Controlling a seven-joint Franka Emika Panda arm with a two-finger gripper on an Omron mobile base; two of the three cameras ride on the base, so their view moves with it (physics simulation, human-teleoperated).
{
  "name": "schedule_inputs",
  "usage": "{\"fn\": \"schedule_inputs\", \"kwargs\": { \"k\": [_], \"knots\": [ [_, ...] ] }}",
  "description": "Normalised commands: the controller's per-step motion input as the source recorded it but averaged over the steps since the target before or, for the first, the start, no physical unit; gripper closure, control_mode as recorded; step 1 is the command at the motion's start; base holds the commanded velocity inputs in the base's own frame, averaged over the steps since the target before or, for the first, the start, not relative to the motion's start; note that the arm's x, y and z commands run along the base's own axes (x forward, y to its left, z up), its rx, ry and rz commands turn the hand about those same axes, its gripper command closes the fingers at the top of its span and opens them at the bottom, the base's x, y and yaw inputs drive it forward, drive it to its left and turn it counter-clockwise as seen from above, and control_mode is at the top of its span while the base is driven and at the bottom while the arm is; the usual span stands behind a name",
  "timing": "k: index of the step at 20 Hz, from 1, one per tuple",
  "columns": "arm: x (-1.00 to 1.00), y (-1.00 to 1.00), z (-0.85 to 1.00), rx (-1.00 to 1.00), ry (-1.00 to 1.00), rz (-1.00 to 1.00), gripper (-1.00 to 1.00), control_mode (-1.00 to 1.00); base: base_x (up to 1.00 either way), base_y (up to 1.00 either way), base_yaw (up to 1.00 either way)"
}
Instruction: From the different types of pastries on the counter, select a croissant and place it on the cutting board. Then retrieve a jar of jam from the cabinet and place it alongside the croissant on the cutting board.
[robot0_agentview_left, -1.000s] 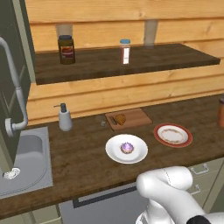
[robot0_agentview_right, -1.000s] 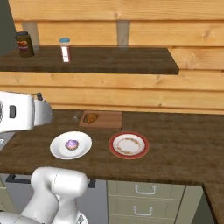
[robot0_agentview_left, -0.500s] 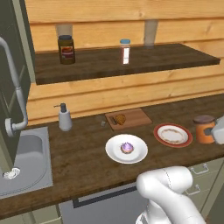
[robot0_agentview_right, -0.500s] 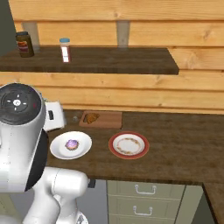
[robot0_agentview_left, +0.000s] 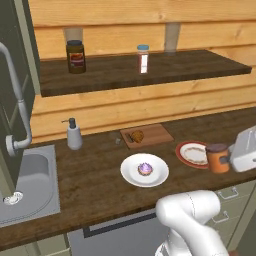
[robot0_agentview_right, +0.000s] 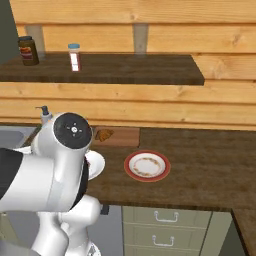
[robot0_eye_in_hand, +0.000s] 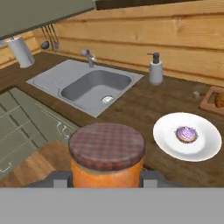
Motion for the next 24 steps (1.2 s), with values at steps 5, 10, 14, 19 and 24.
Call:
{"fn": "schedule_inputs", "kwargs": {
  "k": [5, 10, 14, 19, 24],
  "knots": [
    [0.60, -0.03, 0.00, 0.08, 0.33, 0.11, 1.00, -1.00, 0.00, 0.00, 0.00],
    [0.64, -0.18, -0.21, 0.06, 0.07, 0.18, 1.00, -1.00, 0.00, 0.00, 0.00],
    [0.78, -0.28, -0.59, 0.01, -0.27, 0.12, 1.00, -1.00, 0.00, 0.00, 0.00],
    [0.83, -0.24, -0.31, 0.11, -0.04, 0.11, 1.00, -1.00, 0.00, 0.00, 0.00],
    [0.64, -0.12, -0.23, 0.11, 0.01, 0.16, 1.00, -1.00, 0.00, 0.00, 0.00]
  ]
}}
